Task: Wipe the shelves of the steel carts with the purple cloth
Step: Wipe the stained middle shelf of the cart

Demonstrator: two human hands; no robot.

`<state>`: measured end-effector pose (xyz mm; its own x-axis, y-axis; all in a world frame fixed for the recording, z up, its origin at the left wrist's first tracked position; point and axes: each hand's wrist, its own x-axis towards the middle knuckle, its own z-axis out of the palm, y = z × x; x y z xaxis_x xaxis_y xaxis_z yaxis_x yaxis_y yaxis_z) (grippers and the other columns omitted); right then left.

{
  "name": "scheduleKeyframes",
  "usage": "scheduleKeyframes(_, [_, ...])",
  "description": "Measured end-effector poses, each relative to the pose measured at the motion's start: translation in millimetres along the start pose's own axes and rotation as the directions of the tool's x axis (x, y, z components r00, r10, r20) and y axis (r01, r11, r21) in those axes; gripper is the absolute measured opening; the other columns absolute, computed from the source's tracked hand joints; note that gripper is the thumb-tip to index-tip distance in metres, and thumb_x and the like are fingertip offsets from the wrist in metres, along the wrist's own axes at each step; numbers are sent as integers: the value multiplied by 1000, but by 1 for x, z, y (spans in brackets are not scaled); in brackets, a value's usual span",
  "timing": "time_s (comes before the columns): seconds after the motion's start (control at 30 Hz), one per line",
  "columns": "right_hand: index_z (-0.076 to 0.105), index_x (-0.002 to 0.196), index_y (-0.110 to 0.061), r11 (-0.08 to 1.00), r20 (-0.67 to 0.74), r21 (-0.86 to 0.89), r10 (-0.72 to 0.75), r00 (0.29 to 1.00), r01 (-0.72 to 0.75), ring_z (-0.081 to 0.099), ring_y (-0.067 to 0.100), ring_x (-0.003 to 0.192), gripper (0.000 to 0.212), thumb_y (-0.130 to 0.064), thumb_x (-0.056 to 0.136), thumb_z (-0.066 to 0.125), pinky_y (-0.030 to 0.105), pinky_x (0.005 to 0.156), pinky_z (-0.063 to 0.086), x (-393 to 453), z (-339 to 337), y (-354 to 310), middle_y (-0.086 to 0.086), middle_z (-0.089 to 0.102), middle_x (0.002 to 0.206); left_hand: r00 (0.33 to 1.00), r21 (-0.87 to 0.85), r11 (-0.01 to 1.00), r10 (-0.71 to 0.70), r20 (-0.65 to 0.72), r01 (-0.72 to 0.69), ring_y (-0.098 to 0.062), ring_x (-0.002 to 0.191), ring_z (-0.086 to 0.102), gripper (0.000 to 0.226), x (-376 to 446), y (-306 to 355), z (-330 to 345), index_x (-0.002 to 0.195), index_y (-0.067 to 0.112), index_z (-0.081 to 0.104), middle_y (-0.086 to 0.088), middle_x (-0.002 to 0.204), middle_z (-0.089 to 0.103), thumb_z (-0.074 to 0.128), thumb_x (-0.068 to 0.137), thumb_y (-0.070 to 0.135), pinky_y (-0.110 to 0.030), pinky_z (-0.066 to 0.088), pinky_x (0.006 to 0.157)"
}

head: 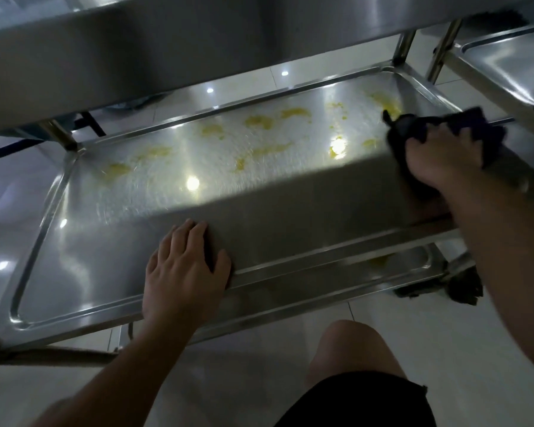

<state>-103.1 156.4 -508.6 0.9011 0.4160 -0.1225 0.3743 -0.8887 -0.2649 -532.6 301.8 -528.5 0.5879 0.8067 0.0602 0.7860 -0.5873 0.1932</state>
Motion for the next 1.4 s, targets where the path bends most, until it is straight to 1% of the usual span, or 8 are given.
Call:
scheduleKeyframes(0.13, [52, 144, -17, 947, 31, -48, -316, 948, 318, 40, 38, 139, 58, -46, 97, 32, 54, 115, 31, -70, 40, -116, 11, 49, 150, 1000, 10, 1000, -11, -9, 12, -23, 155, 27, 73, 1, 0, 1, 157, 31, 32, 3, 166, 34, 29, 96, 71, -50, 27, 125])
scheduleKeyframes(0.33, [28, 163, -33, 680, 234, 77, -723, 650, 729, 10, 20, 160, 68, -60, 100, 27, 45, 128, 3, -142, 76, -195, -9, 21, 172, 1000, 13, 1000, -14, -6, 14, -22, 155, 27, 71, 0, 2, 0, 157, 31, 33, 2, 167, 33, 30, 95, 66, -48, 26, 126])
scheduleKeyframes(0.47, [39, 158, -31, 741, 149, 27, -667, 730, 671, 27, 26, 154, 65, -59, 99, 37, 46, 124, 19, -106, 52, -155, -3, 35, 167, 1000, 7, 1000, -2, -17, 2, -22, 153, 28, 66, 0, 1, 0, 155, 31, 35, 3, 165, 35, 33, 98, 63, -49, 27, 125])
scheduleKeyframes(0.63, [47, 145, -32, 972, -33, -26, -233, 972, 232, 52, 51, 128, 69, -68, 88, 32, 56, 109, 42, -24, 1, -14, 24, 49, 146, 1000, -1, 1000, -1, -21, 1, -23, 154, 28, 66, 0, -1, 2, 155, 32, 35, 3, 165, 36, 32, 98, 64, -50, 26, 126])
scheduleKeyframes(0.77, [26, 159, -29, 999, -32, 16, 35, 999, -34, 30, 45, 149, 84, -73, 86, 24, 61, 120, 28, -3, -24, 73, 12, 33, 165, 1000, -1, 1000, 2, -31, -2, -25, 152, 31, 63, 1, -1, 4, 152, 31, 36, 1, 163, 38, 34, 98, 64, -51, 29, 124])
scheduleKeyframes(0.9, [33, 158, -18, 990, -60, 19, 143, 988, -142, 26, 48, 149, 81, -64, 92, 24, 62, 122, 22, -42, -11, 74, 20, 30, 164, 1000, -3, 1000, 0, -26, 0, -26, 152, 31, 61, 2, 0, 3, 151, 31, 38, 1, 163, 38, 36, 99, 62, -52, 29, 124])
scheduleKeyframes(1.1, [61, 123, -7, 971, -173, -83, -236, 956, 225, 55, 42, 113, 64, -52, 92, 28, 51, 95, 45, -154, 27, -12, 21, 63, 119, 1000, -1, 1000, -9, -8, 9, -28, 153, 29, 61, 2, 4, 1, 151, 26, 40, -3, 163, 39, 37, 100, 59, -52, 29, 124])
scheduleKeyframes(1.4, [45, 155, -29, 762, 21, 45, -647, 762, 646, 26, 18, 156, 72, -64, 97, 21, 41, 129, 16, -250, 81, -127, -6, 41, 164, 1000, -39, 999, 8, 2, -8, -28, 153, 30, 66, -1, 7, -6, 154, 27, 39, -3, 163, 38, 24, 97, 56, -51, 27, 126])
